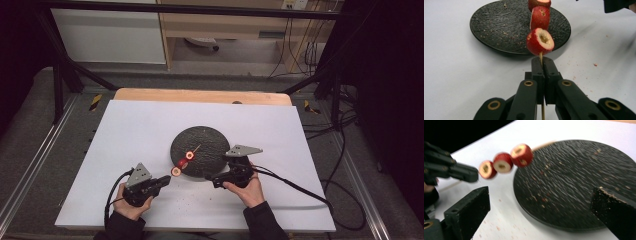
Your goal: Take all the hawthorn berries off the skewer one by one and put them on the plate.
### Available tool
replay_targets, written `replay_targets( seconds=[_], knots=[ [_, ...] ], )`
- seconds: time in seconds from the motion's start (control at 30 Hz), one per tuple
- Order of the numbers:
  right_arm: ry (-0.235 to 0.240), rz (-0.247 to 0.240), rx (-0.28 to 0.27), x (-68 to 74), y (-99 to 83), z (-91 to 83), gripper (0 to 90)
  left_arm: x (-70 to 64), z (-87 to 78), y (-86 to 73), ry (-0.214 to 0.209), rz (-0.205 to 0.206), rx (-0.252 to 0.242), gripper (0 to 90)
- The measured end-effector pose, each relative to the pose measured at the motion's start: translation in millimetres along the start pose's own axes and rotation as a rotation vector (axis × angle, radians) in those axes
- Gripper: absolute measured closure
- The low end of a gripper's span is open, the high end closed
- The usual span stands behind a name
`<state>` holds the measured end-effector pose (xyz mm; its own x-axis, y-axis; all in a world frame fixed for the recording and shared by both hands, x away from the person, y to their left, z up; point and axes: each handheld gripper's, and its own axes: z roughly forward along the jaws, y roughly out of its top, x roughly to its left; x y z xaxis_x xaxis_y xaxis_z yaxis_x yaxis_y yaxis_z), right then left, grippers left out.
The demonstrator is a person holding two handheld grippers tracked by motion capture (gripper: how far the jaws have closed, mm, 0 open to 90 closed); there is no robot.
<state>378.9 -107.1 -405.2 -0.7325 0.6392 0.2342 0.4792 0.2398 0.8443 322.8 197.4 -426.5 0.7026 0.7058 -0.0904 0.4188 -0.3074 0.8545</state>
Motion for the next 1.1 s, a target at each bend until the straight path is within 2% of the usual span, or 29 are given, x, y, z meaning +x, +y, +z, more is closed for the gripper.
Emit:
replay_targets(
  seconds=[0.17, 0.53, 0.67, 0.9, 1.1],
  knots=[
    [0.022, 0.019, -0.011, 3.3, 7.3, 10.2, 10.8, -2.8, 0.6, 0.1, -0.006, 0.003, -0.005, 88.3],
    [0.077, 0.110, -0.052, 1.1, 15.5, 25.1, 27.2, -7.8, 0.9, 1.6, -0.012, 0.017, -0.018, 88.3],
    [0.083, 0.144, -0.064, -1.5, 16.6, 28.3, 33.8, -9.3, 1.5, 1.7, -0.016, 0.019, -0.019, 88.2],
    [0.109, 0.188, -0.062, -4.7, 16.0, 34.6, 41.0, -13.0, 3.3, 2.0, -0.019, 0.030, -0.022, 88.3],
    [0.142, 0.206, -0.056, -5.3, 15.5, 36.2, 49.7, -13.9, 4.4, 1.8, -0.017, 0.037, -0.021, 88.3]
  ],
)
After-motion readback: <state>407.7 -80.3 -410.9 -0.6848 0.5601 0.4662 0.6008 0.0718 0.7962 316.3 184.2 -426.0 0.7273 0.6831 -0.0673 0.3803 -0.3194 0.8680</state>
